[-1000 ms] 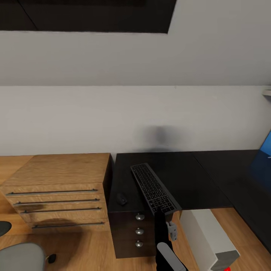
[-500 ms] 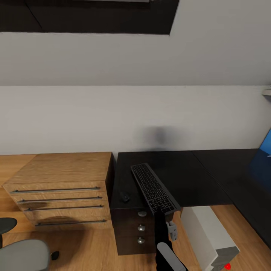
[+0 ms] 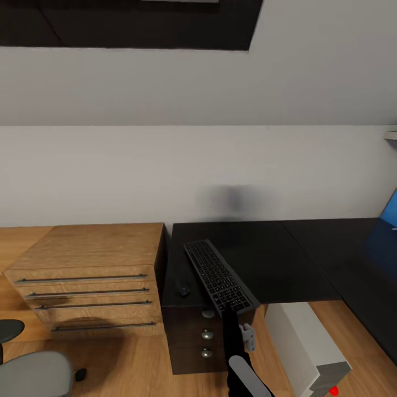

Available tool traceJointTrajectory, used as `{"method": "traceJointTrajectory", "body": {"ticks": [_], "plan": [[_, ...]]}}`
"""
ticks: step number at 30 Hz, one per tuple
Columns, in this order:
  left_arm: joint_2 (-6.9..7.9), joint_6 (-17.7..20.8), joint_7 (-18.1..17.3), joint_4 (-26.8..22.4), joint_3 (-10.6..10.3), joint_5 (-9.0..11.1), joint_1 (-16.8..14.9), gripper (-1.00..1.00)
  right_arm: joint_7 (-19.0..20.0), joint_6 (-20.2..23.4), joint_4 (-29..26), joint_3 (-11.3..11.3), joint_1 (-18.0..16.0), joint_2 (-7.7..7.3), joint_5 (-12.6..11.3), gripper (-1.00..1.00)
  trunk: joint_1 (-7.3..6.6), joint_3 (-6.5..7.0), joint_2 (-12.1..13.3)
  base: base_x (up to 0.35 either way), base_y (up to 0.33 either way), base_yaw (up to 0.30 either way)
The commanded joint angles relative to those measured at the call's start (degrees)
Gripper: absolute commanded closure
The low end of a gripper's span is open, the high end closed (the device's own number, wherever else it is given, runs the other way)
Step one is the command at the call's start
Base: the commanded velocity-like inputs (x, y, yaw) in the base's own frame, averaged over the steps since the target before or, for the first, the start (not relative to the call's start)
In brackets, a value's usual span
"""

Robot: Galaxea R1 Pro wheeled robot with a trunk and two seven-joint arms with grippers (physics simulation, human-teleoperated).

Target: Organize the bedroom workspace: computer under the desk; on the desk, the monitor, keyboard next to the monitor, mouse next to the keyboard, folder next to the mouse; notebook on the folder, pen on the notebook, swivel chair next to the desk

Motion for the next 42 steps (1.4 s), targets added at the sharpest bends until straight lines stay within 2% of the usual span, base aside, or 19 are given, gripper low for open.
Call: {"method": "traceJointTrajectory", "body": {"ticks": [1,7,27,28,42], "plan": [[0.03,0.0,0.3,0.1,-0.1,0.5,0.0,-1.0,0.3,-0.2,0.1,0.2,-0.1,0.0,-1.1,1.0,0.02,-0.05,0.0,0.179,0.0,0.0],[0.03,0.0,0.3,0.8,-0.2,0.4,0.0,-1.0,0.3,-0.1,0.0,0.2,-0.1,0.0,-1.1,1.0,0.02,-0.05,0.0,0.135,0.0,0.0],[0.03,0.0,0.3,0.9,-0.3,0.4,0.0,-1.0,0.1,0.0,0.0,0.2,-0.1,0.0,-1.1,1.0,0.02,-0.05,0.0,0.003,0.0,0.0],[0.03,0.0,0.3,0.9,-0.3,0.4,0.0,-1.0,0.1,0.0,0.0,0.2,-0.1,0.0,-1.1,-1.0,0.02,-0.05,0.0,0.0,0.0,0.0],[0.03,0.0,0.3,0.9,-0.3,0.4,0.0,-1.0,0.0,0.0,0.0,0.2,-0.1,0.0,-1.1,-1.0,0.02,-0.05,0.0,-0.033,0.0,0.0]]}}
